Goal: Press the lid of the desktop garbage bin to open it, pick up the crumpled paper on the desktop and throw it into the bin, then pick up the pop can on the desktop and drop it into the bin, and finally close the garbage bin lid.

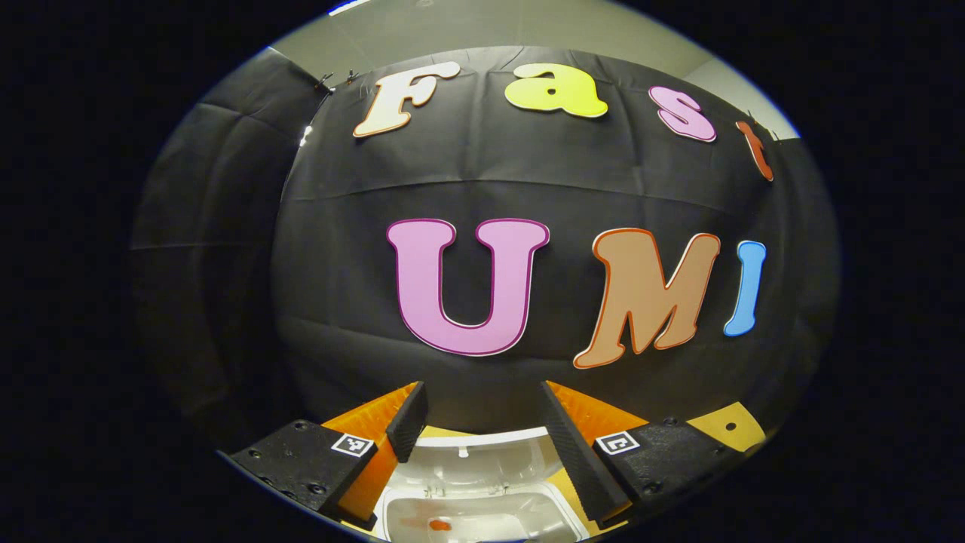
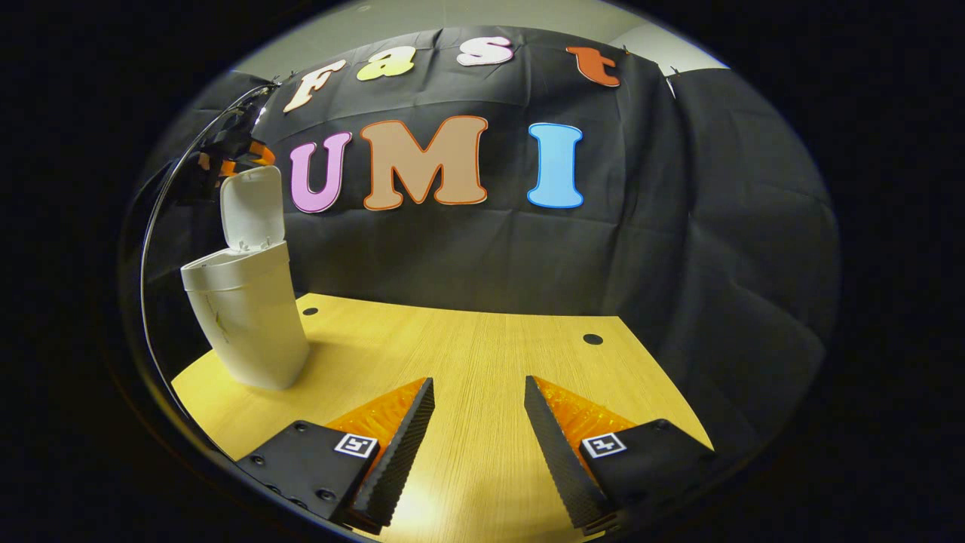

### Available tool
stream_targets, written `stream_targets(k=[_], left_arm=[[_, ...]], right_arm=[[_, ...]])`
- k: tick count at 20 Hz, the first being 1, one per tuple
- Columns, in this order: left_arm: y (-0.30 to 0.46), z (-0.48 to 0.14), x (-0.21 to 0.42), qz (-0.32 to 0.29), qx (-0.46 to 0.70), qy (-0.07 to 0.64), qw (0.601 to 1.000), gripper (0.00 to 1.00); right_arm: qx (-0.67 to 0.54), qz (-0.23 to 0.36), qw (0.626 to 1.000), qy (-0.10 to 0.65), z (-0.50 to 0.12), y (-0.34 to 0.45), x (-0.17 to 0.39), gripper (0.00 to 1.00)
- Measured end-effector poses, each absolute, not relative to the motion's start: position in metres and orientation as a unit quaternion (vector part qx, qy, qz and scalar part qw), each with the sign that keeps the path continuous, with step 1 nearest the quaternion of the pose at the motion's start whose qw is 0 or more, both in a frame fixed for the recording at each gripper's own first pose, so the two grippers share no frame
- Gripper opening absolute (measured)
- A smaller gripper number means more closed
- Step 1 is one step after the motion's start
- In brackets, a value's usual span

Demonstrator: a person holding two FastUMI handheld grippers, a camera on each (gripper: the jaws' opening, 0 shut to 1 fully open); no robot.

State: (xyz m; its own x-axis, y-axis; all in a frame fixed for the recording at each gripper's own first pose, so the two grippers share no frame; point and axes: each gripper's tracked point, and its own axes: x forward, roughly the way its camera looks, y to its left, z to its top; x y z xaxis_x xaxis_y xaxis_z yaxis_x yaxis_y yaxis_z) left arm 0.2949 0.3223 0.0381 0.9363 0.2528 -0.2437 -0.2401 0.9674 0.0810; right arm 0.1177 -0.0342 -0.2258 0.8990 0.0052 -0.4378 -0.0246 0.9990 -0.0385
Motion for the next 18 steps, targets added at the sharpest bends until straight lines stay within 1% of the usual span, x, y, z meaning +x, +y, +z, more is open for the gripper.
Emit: stream_targets(k=[1, 2, 3, 7, 9, 13, 18], left_arm=[[0.320, 0.038, 0.290, 0.125, 0.026, 0.127, 0.984, 0.91], [0.312, 0.035, 0.273, 0.125, 0.024, 0.123, 0.984, 0.93], [0.307, 0.034, 0.261, 0.123, 0.024, 0.120, 0.985, 0.91], [0.295, 0.024, 0.234, 0.123, 0.021, 0.117, 0.985, 0.93], [0.288, 0.014, 0.217, 0.122, 0.011, 0.120, 0.985, 0.92], [0.282, -0.025, 0.187, 0.127, -0.021, 0.144, 0.981, 0.92], [0.286, -0.078, 0.159, 0.142, -0.008, 0.180, 0.973, 0.93]], right_arm=[[-0.021, 0.010, 0.975, 0.223, -0.224, -0.033, 0.119, 0.83], [-0.020, 0.013, 0.975, 0.220, -0.223, -0.033, 0.119, 0.83], [-0.020, 0.016, 0.975, 0.219, -0.222, -0.031, 0.120, 0.83], [-0.021, 0.030, 0.975, 0.219, -0.223, -0.025, 0.124, 0.83], [-0.021, 0.037, 0.974, 0.220, -0.225, -0.022, 0.124, 0.83], [-0.023, 0.043, 0.974, 0.220, -0.224, -0.022, 0.124, 0.83], [-0.021, 0.045, 0.973, 0.223, -0.227, -0.023, 0.127, 0.83]])
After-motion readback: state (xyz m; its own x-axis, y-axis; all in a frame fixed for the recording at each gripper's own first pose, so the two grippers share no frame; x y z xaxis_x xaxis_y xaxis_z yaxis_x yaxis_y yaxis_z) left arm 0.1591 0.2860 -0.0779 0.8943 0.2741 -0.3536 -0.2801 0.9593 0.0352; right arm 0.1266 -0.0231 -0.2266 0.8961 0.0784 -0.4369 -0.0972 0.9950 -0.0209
